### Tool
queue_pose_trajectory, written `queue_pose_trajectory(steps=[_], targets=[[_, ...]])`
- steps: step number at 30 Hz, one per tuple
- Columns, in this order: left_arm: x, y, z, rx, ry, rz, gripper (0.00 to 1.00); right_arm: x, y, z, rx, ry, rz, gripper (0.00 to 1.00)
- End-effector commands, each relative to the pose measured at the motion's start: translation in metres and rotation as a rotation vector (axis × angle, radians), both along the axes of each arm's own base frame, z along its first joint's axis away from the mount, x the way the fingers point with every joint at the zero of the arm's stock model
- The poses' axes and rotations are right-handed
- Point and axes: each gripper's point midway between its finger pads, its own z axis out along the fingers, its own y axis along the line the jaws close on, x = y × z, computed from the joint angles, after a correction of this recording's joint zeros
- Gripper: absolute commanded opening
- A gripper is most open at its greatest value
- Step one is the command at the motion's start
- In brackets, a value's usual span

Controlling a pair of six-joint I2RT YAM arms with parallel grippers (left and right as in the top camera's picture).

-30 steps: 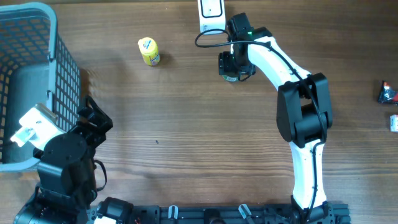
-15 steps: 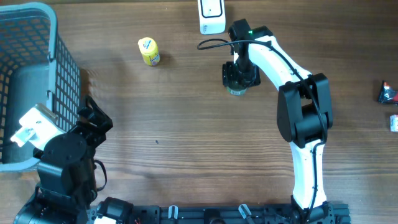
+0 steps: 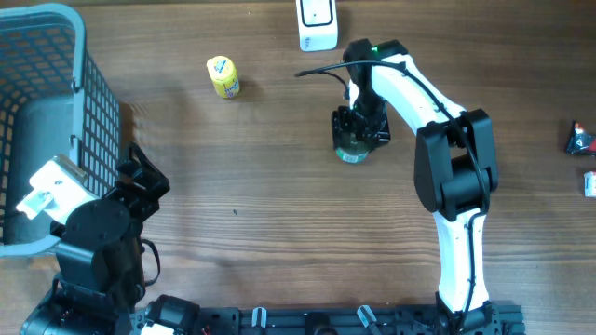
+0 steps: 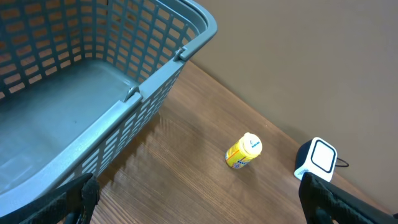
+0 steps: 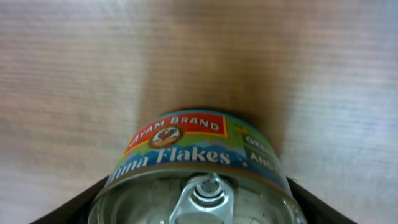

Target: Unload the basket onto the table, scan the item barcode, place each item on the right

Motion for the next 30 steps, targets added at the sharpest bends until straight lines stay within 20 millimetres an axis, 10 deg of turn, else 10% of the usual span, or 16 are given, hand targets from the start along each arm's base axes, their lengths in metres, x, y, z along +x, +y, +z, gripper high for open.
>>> queue_pose_trajectory(steps=[1,14,30], targets=[[0.000,-0.001,0.000,-0.013,-0.004,-0.003,1.00,-0.024,-0.001,-0.005,0.006,0.108,0.025,0.51],[-0.001,-0.001,-0.001,-0.013,-0.001,-0.003,1.00,-0.075,0.010,0.026,0.156,0.337,0.109,0.47],[-0.001,-0.001,-0.002,-0.011,0.003,-0.003,1.00,-0.076,0.061,0.054,0.481,0.385,0.017,0.54]])
